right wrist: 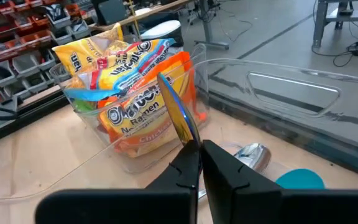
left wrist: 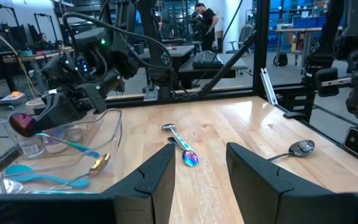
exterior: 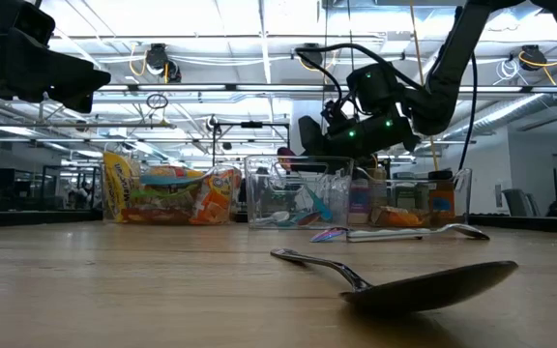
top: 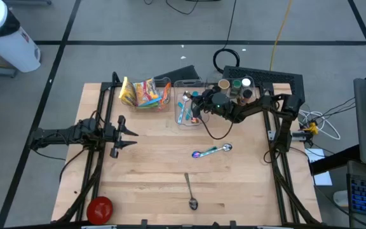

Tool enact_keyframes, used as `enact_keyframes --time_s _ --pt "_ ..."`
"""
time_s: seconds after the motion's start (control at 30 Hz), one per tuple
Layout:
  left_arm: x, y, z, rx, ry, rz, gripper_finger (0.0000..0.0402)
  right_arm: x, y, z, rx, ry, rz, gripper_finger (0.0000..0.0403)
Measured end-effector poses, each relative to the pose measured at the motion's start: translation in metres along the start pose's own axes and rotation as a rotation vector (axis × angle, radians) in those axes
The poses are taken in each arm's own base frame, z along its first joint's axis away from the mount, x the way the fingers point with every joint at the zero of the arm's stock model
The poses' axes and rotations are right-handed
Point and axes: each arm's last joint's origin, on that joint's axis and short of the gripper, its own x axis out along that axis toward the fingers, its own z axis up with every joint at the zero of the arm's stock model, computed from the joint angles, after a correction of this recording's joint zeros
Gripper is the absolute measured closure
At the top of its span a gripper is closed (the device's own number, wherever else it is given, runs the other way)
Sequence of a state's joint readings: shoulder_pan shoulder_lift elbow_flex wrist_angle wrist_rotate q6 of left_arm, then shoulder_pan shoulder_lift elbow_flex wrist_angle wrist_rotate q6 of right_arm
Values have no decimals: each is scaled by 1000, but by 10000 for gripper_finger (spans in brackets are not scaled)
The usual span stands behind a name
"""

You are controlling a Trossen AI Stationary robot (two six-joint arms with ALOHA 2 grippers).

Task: Pick & Place Food Item
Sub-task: Put the purple spoon into the middle transparent bin, then put the blue spoon into the middle transparent bin

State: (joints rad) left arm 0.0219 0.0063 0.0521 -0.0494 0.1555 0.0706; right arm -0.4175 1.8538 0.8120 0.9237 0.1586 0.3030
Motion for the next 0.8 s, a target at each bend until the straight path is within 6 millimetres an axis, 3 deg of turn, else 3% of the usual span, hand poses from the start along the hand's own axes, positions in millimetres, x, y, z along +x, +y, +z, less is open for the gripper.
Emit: enact_keyframes --time_s 0.4,0.63,0.8 --pt "0 0 0 0 0 0 249 0 1 -1 -26 8 -1 362" --pt "0 0 0 0 0 0 249 -1 3 1 -136 -2 10 284" --pt "0 0 0 0 0 0 249 -17 20 25 -215 -35 48 232"
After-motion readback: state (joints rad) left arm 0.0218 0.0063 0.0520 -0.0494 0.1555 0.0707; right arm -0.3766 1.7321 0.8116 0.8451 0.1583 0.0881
